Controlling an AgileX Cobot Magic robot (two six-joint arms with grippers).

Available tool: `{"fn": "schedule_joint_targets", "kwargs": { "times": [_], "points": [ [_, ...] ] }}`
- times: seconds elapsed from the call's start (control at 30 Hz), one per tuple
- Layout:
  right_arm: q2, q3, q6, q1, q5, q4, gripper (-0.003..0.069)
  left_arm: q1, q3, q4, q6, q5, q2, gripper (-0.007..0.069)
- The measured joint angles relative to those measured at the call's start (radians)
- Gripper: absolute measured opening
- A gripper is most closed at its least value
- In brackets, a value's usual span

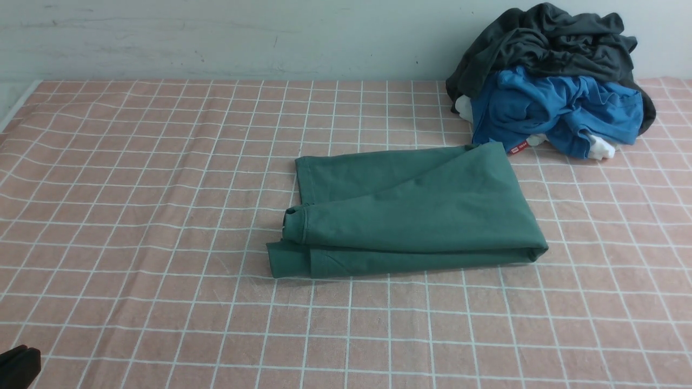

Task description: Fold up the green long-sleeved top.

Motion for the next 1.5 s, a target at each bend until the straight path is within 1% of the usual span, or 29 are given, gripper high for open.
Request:
{"fn": "schedule_joint_targets", "kwargs": {
  "times": [0.3,0.47,0.57,0.67,0.7,0.73,0.8,0.83,0.93,1.03,1.07,1.27,1.5],
  "points": [
    [0.000,0.000,0.000,0.000,0.001,-0.001,-0.0010,0.000,0.005,0.001,0.000,0.000,-0.005,-0.0003],
    [0.000,0.000,0.000,0.000,0.001,-0.002,-0.0010,0.000,0.066,0.002,0.000,-0.005,-0.119,-0.0003],
    [0.000,0.000,0.000,0.000,0.001,-0.001,-0.0010,0.000,0.115,0.001,0.000,-0.037,-0.157,-0.0003],
    [0.000,0.000,0.000,0.000,0.002,-0.002,-0.0010,0.006,0.203,0.046,-0.009,-0.144,-0.161,-0.0003],
    [0.000,0.000,0.000,0.000,0.002,-0.002,-0.0010,0.007,0.217,0.059,-0.014,-0.155,-0.161,-0.0003],
    [0.000,0.000,0.000,0.000,0.002,-0.002,-0.0010,0.023,0.278,0.107,-0.043,-0.270,-0.161,-0.0003],
    [0.000,0.000,0.000,0.000,0.002,-0.002,-0.0010,0.043,0.340,0.128,-0.111,-0.387,-0.161,-0.0003],
    [0.000,0.000,0.000,0.000,0.002,-0.002,-0.0010,0.053,0.356,0.135,-0.147,-0.419,-0.161,-0.0003],
    [0.000,0.000,-0.001,0.000,0.003,-0.002,-0.0010,0.077,0.365,0.147,-0.206,-0.414,-0.161,-0.0003],
    [0.000,0.000,-0.002,0.000,0.003,-0.004,-0.0010,0.093,0.367,0.149,-0.222,-0.346,-0.161,-0.0003],
    [0.000,0.000,-0.002,0.000,0.003,-0.004,-0.0010,0.095,0.367,0.155,-0.225,-0.302,-0.161,-0.0003],
    [0.000,0.000,-0.002,0.000,0.003,-0.004,-0.0010,0.095,0.363,0.148,-0.199,-0.282,-0.161,-0.0003],
    [0.000,0.000,-0.002,0.000,0.003,-0.004,-0.0010,0.095,0.363,0.148,-0.197,-0.282,-0.161,-0.0003]
  ]
}}
